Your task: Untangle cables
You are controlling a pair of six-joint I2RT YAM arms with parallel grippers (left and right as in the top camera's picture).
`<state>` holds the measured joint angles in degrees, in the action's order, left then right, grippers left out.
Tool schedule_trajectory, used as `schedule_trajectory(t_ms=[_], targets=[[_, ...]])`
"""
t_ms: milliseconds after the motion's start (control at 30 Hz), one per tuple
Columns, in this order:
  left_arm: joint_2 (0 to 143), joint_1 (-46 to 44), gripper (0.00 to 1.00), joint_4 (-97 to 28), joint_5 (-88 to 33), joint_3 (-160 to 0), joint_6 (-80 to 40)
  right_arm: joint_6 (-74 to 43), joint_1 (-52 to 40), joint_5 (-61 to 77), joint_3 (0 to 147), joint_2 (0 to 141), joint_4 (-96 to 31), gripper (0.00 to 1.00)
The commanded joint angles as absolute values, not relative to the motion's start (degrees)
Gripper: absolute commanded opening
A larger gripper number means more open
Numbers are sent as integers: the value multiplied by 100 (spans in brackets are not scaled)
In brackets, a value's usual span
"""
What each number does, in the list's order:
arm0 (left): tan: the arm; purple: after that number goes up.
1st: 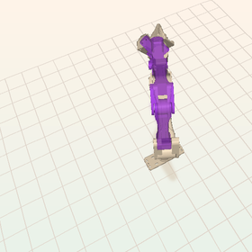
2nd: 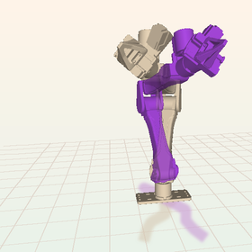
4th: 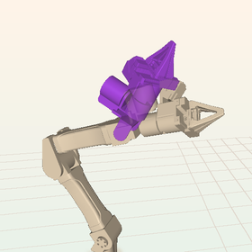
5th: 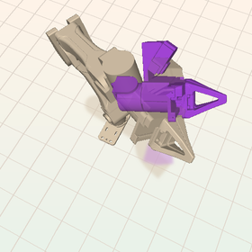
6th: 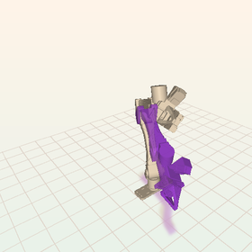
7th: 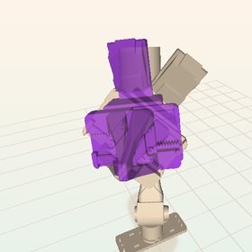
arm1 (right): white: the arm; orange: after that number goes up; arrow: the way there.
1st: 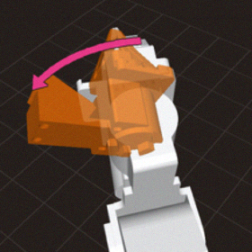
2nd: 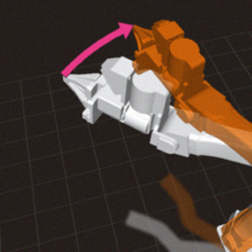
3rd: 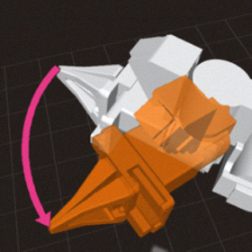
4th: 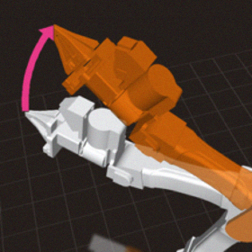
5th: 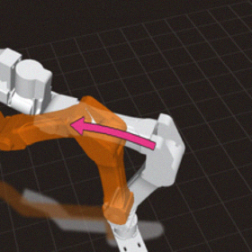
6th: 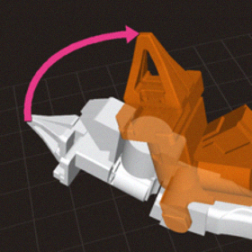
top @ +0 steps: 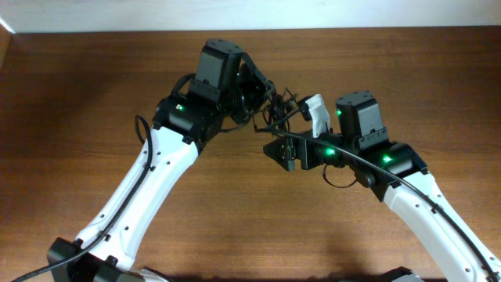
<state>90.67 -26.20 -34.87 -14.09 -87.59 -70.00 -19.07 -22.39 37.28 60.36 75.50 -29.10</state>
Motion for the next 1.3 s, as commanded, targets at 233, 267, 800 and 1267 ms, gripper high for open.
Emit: schedule_trajectory(t_ms=[233,267,800,1267], targets=[[9107,-2497,0,-4388,-703,-8823,-7240,-1837,-2285,2469,6104,7581,-2421,91],[9107,-2497,0,-4493,-705,-8823,-7216,-1855,-2285,2043,6104,7581,-2340,91],[9107,-2502,0,-3771,-1658,-8823,-7439,-1848,-2346,2808,6101,7990,-2464,90],[9107,-2298,0,-3988,-156,-8823,-7564,-1804,-3068,2436,6104,7988,-2392,90]])
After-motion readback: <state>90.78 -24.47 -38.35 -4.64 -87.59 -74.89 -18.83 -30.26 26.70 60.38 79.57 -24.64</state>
